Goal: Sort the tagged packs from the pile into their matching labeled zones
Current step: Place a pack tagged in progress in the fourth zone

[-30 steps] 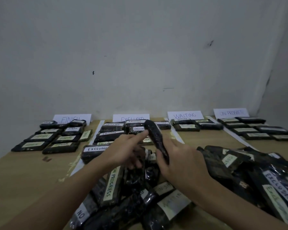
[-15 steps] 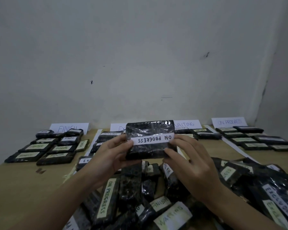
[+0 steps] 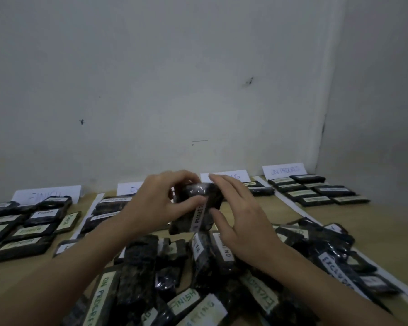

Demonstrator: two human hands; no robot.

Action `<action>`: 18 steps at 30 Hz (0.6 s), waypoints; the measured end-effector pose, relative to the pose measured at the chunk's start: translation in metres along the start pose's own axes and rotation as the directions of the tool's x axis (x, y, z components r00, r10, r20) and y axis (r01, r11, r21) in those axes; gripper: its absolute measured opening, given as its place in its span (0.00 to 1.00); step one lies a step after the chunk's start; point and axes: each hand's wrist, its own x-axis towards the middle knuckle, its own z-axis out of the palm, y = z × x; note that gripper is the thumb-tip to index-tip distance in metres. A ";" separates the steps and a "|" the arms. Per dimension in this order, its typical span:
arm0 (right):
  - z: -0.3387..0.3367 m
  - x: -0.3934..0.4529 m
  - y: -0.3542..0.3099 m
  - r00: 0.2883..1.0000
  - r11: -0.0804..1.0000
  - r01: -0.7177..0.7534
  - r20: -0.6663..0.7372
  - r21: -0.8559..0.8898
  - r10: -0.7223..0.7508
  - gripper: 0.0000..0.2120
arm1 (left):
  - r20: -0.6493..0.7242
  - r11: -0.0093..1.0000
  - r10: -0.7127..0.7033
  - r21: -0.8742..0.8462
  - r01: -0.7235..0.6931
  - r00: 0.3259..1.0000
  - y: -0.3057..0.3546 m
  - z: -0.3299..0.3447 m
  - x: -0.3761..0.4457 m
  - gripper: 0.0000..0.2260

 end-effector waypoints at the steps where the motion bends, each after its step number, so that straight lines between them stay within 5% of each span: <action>1: -0.002 -0.001 0.004 1.000 0.999 -0.017 0.016 0.031 0.017 0.24 | 0.039 0.996 0.076 0.040 -0.078 0.996 0.002 0.005 0.005 0.18; 5: -0.008 -0.010 0.021 0.996 0.992 -0.076 -0.047 0.102 0.081 0.18 | 0.192 0.954 0.267 0.083 -0.287 0.944 0.010 0.026 0.017 0.19; 18: -0.036 -0.030 0.066 0.967 0.985 -0.139 -0.201 0.107 0.158 0.16 | 0.307 0.926 0.266 0.182 -0.330 0.914 0.036 0.084 0.055 0.39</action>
